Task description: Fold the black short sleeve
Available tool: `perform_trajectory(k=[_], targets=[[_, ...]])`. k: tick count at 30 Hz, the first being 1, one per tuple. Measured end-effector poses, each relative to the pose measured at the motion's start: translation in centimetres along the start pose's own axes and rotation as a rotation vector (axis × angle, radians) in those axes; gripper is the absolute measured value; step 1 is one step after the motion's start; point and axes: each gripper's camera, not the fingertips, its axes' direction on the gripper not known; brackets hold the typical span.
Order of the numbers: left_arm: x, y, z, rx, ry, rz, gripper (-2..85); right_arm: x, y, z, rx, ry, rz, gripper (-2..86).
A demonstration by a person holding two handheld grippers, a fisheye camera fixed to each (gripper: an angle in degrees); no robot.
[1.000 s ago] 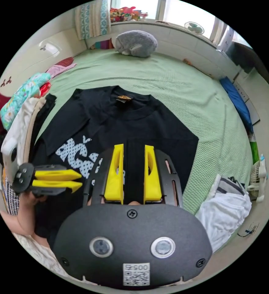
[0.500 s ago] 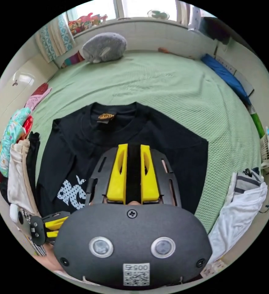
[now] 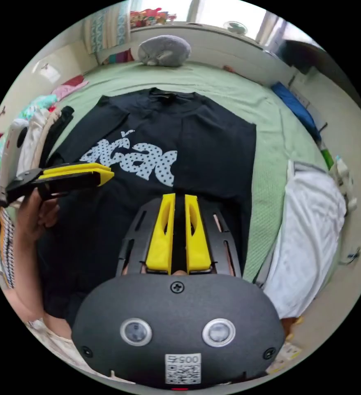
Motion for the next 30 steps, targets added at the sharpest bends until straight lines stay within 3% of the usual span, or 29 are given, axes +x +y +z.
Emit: perform_trajectory(k=[3,13,23,30], targets=[[0.6,2.0,-2.7,0.030,-0.056,-0.007,7.7,-1.3,4.9,-3.5,0.143,-0.108,0.073,1.0],[1.6,15.3,-12.5,-0.079,-0.273,-0.034,7.7,-6.1,13.6,-3.0,0.014,-0.015,0.072,3.0],[1.5,19.9,-11.6,-0.207,-0.365,-0.061,8.3,-8.6,14.7,0.2,-0.049,0.089,0.084,-0.9],[1.2,21.4,-12.8,-0.189,-0.331,-0.075,8.2,-9.1,15.2,1.2,-0.060,0.090,0.119,-0.9]])
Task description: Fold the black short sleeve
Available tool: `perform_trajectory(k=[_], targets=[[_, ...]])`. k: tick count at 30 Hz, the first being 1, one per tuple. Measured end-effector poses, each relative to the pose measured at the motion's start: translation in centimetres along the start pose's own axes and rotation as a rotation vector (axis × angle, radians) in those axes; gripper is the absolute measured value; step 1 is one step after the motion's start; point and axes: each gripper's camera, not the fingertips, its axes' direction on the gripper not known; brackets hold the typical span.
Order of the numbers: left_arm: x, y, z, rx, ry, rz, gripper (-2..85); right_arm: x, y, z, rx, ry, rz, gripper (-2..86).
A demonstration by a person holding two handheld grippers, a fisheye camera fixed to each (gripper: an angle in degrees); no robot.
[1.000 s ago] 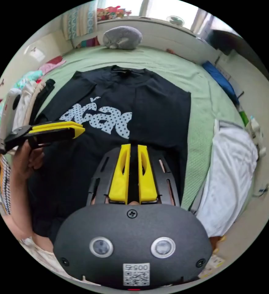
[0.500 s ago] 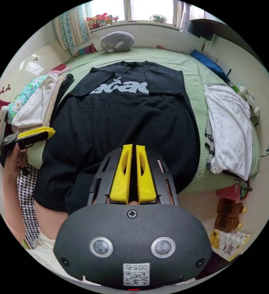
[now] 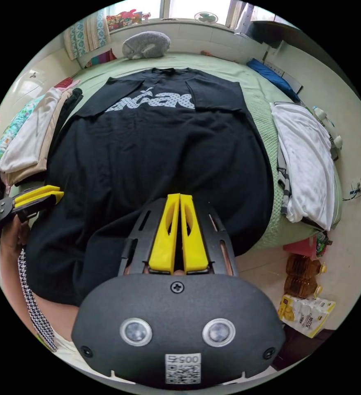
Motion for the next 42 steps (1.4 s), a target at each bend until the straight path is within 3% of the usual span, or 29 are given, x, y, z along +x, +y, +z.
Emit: perform_trajectory(k=[9,42], targets=[[-1.4,2.7,-1.3,0.071,0.048,-0.056,8.2,-1.1,0.7,0.9,-0.002,0.033,-0.014,-0.9],[-2.6,5.5,-4.4,0.053,0.088,-0.085,8.1,0.3,3.5,2.0,0.027,-0.045,0.054,-0.9]])
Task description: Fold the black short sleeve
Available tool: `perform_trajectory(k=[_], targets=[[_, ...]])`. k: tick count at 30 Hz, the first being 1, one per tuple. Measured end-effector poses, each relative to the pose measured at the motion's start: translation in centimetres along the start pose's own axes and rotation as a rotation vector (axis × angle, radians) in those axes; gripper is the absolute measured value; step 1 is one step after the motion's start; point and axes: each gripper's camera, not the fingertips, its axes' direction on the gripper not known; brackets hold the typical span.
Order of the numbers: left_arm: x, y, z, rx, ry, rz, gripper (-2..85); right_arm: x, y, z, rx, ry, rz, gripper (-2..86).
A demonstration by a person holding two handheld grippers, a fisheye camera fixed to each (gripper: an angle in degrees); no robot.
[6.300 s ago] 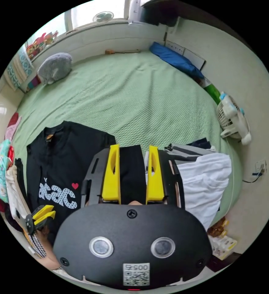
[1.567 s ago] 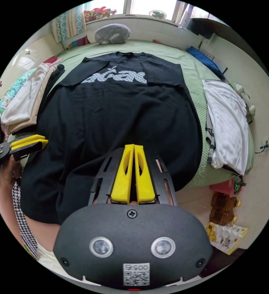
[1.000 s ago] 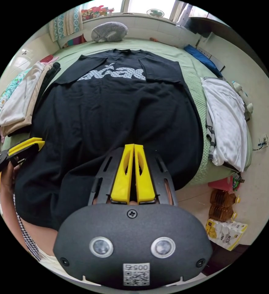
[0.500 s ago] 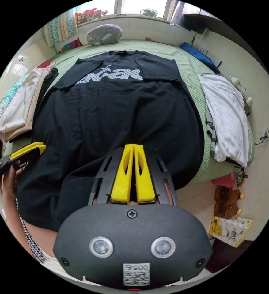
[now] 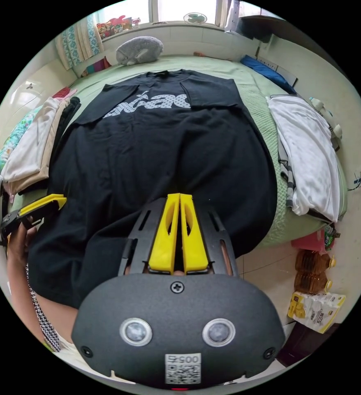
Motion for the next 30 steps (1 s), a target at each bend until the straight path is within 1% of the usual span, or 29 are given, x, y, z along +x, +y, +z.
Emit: perform_trajectory(k=[9,16,23,27,30], targets=[[0.6,-0.3,-0.4,-0.027,-0.003,-0.011,8.1,0.1,0.7,0.0,0.009,0.016,-0.002,-0.9],[2.1,-0.6,-0.6,-0.057,-0.063,-0.004,8.1,-1.4,1.6,0.3,0.029,0.135,-0.082,-0.9],[4.4,-0.9,-0.8,-0.082,-0.170,0.031,8.0,0.2,2.2,0.0,0.039,0.074,-0.090,-0.8],[4.3,-0.8,-1.2,-0.082,-0.151,-0.001,7.9,0.5,2.6,-0.1,0.043,0.080,-0.122,-0.9],[4.8,-0.7,-1.5,-0.081,-0.171,-0.008,7.9,0.9,2.7,-0.2,0.040,0.078,-0.141,-0.9]])
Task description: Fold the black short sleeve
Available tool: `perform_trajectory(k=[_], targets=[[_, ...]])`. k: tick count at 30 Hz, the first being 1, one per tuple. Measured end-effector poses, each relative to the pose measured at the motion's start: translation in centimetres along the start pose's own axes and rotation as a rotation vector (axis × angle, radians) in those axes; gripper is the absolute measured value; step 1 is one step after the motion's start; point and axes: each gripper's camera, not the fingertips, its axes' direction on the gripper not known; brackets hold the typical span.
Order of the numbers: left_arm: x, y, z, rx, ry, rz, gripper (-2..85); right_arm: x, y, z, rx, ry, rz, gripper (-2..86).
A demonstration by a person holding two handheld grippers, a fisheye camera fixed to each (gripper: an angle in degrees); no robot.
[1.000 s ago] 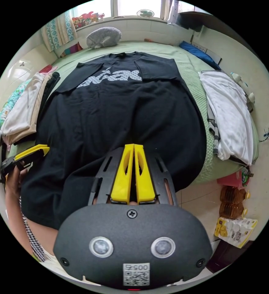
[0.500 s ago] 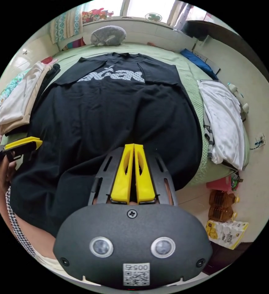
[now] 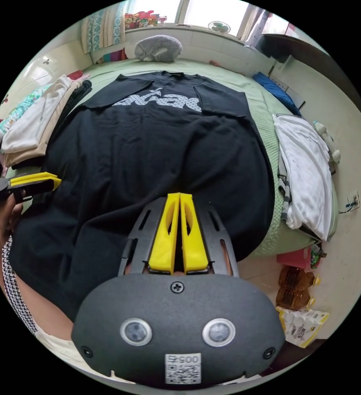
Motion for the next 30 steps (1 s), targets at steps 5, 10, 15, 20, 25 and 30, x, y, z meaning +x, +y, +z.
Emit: perform_trajectory(k=[5,10,15,20,25,30], targets=[[0.7,0.6,-0.8,0.019,-0.041,-0.007,7.9,0.7,0.1,-0.4,-0.025,0.000,-0.078,-0.7],[0.0,1.3,-1.6,0.043,-0.004,-0.045,7.9,2.2,0.9,-1.8,-0.045,-0.045,-0.152,1.0],[-0.4,2.0,-2.9,0.071,0.012,-0.041,7.9,6.2,5.4,-3.9,0.041,-0.097,-0.064,5.8],[-2.4,3.2,-5.5,0.063,0.100,-0.067,8.5,12.0,10.9,-4.0,0.060,-0.106,0.102,6.5],[-3.8,6.0,-8.8,0.169,0.043,-0.043,12.2,16.2,13.2,-4.0,0.082,-0.129,0.248,6.6],[-5.3,8.4,-8.6,0.147,0.081,-0.053,15.7,17.4,12.9,-4.0,0.091,-0.134,0.269,7.3]])
